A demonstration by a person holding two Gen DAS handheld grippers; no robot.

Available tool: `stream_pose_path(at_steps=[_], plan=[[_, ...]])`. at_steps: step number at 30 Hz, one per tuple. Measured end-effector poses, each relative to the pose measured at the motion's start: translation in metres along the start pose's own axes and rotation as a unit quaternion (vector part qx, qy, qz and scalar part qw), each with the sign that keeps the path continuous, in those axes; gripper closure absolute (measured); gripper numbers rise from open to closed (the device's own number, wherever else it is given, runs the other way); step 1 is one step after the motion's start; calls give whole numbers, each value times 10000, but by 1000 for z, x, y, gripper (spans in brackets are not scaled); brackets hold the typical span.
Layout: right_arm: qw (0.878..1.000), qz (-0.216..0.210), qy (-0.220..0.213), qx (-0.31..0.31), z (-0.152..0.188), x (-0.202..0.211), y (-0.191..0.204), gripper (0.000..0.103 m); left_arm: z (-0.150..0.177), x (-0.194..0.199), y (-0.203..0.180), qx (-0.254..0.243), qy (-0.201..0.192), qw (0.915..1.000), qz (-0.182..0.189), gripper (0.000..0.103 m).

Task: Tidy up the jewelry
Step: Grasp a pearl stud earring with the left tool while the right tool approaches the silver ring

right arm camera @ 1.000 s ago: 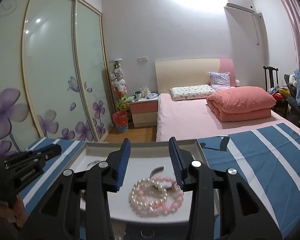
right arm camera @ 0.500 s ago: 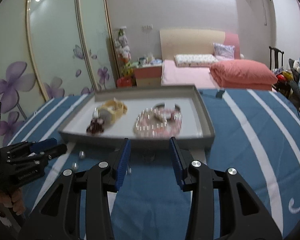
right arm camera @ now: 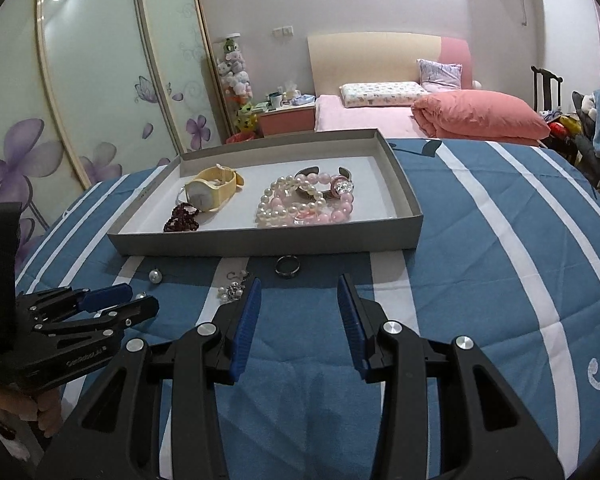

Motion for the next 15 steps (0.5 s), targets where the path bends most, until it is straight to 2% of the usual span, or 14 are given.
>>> stream_pose_path(at_steps=[3,6,8,9,15], plan=[[10000,-27,21,-38,0,-1,-1,62,0,0,-4,-47,-3,10000,-10,62],[10000,-35,37,-68,-1,-2,-2,62,-1,-1,-7,-113,1,9999,-37,72],[9999,-45,51,-90,-1,-3,-3,62,-2,-2,-8,-118,5,9999,-59,85],[9999,-44,52,-91,-1,-3,-2,62,-2,-2,-8,-112,9,9999,-58,88],[9999,-35,101,-58,-1,-5,-1,62,-3,-1,-4,-62,0,10000,-14,89]])
Point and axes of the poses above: each gripper's, at about its wrist camera, not at the fingertips, and x roughly against the way its jaws point, y to its left, z to its underside, the point moved 5 cm from there along -x, roughly the way its jaws point, and after that the axes turned 5 degrees about y, right-handed, at the moved point
